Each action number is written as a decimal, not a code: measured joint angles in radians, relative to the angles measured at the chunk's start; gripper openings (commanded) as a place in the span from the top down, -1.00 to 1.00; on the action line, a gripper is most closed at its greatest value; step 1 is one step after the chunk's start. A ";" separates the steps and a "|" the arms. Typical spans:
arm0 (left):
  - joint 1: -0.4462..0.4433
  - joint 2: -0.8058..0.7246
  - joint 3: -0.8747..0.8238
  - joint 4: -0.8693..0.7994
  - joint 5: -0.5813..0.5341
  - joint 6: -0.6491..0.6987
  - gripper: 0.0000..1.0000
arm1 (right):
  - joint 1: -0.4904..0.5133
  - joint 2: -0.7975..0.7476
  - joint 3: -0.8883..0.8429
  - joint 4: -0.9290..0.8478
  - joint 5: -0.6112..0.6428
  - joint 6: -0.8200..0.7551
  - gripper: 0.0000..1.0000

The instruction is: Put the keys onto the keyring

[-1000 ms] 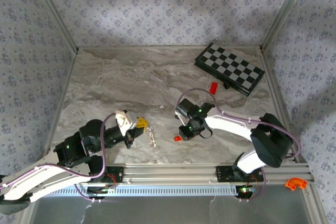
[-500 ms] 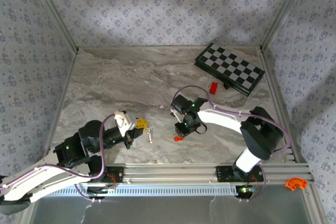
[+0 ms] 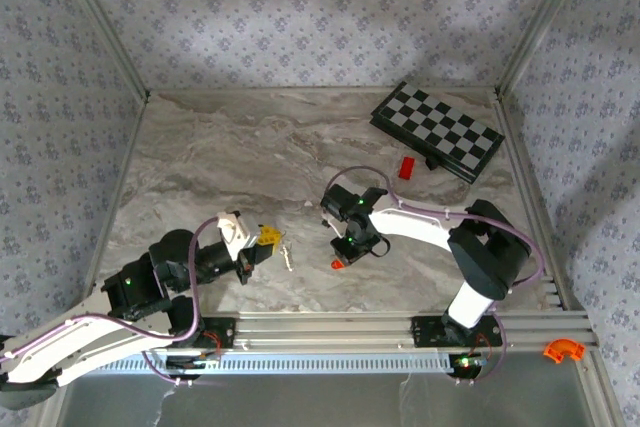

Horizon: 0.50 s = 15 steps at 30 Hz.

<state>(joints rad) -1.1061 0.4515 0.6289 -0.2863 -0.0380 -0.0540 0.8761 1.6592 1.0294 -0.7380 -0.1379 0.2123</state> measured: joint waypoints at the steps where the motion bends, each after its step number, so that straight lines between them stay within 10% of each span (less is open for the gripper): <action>1: 0.000 0.000 0.000 0.000 0.000 0.000 1.00 | 0.000 0.000 0.000 0.000 0.000 0.000 0.55; 15: 0.000 -0.003 0.000 0.000 0.000 0.000 1.00 | 0.003 0.032 -0.001 0.002 -0.012 -0.003 0.77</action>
<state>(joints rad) -1.1061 0.4488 0.6289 -0.2863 -0.0376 -0.0540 0.8795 1.6917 1.0283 -0.7364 -0.1501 0.2089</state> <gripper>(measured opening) 0.052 0.147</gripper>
